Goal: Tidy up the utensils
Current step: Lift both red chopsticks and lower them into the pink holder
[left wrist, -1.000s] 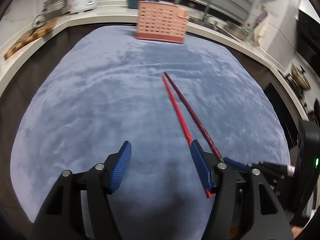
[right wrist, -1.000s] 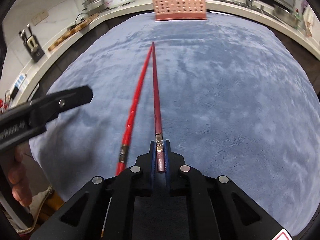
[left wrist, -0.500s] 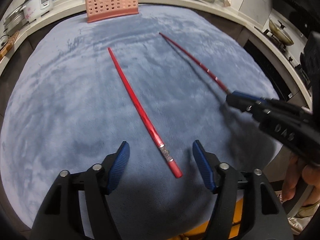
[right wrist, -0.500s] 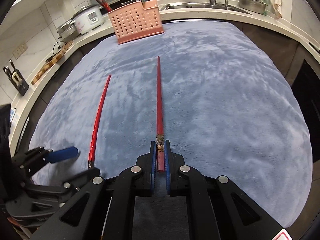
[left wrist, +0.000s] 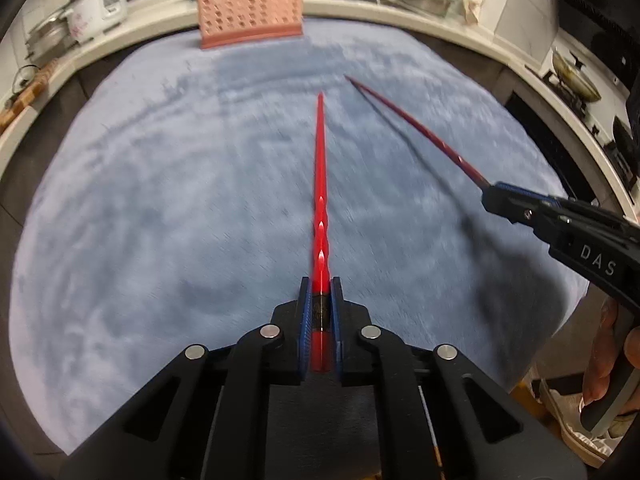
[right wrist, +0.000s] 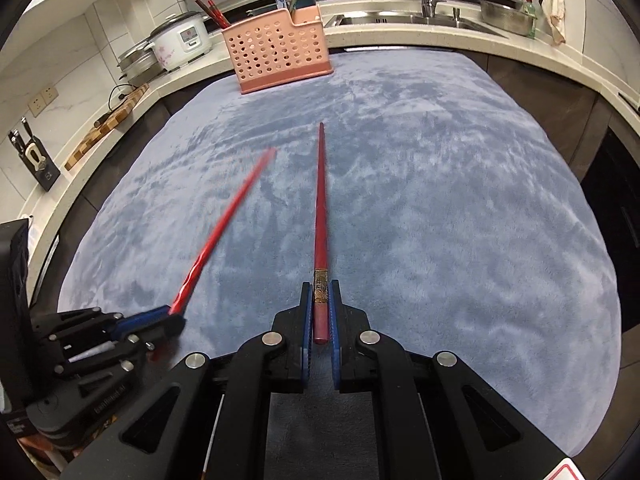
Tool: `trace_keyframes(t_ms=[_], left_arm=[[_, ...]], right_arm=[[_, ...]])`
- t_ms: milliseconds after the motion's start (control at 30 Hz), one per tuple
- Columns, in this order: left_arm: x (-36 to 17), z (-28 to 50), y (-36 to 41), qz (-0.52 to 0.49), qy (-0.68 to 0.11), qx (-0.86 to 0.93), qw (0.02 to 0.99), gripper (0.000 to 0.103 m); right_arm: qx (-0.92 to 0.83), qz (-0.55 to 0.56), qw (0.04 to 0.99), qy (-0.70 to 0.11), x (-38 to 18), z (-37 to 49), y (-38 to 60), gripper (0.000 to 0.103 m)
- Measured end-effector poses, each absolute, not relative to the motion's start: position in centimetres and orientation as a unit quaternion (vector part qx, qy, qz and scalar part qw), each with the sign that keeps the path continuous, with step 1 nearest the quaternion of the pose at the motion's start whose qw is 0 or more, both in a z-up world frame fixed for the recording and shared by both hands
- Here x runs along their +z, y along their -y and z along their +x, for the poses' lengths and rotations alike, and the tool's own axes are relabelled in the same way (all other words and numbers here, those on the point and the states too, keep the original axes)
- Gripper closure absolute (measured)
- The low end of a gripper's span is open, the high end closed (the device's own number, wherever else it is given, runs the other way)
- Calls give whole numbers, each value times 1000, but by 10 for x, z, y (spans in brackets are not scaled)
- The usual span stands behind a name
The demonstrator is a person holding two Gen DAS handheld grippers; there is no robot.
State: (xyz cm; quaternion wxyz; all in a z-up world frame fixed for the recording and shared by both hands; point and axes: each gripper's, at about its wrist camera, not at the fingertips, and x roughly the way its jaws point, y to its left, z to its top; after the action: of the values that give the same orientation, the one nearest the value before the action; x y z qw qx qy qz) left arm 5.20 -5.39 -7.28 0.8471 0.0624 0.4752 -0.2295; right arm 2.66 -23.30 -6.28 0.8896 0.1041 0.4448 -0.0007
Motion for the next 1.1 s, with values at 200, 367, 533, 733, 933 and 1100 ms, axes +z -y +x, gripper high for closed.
trace_keyframes(t_ms=[200, 367, 533, 733, 933, 1100], left_arm=[[-45, 56, 41, 47, -441, -220, 869, 95], [-11, 69, 31, 24, -409, -212, 887, 96], [30, 96, 20, 3, -370, -201, 907, 96], [74, 128, 16, -8, -323, -190, 927, 96], [101, 158, 16, -13, -294, -184, 938, 96], [125, 186, 13, -25, -276, -185, 943, 96]], right_arm=[[-1, 102, 899, -427, -44, 30, 237, 96], [-1, 103, 909, -403, -19, 37, 243, 96], [-3, 107, 923, -369, 14, 51, 251, 96], [4, 124, 940, -316, 61, 75, 265, 96], [14, 138, 948, -285, 89, 105, 274, 96], [24, 149, 951, -272, 106, 136, 280, 96]])
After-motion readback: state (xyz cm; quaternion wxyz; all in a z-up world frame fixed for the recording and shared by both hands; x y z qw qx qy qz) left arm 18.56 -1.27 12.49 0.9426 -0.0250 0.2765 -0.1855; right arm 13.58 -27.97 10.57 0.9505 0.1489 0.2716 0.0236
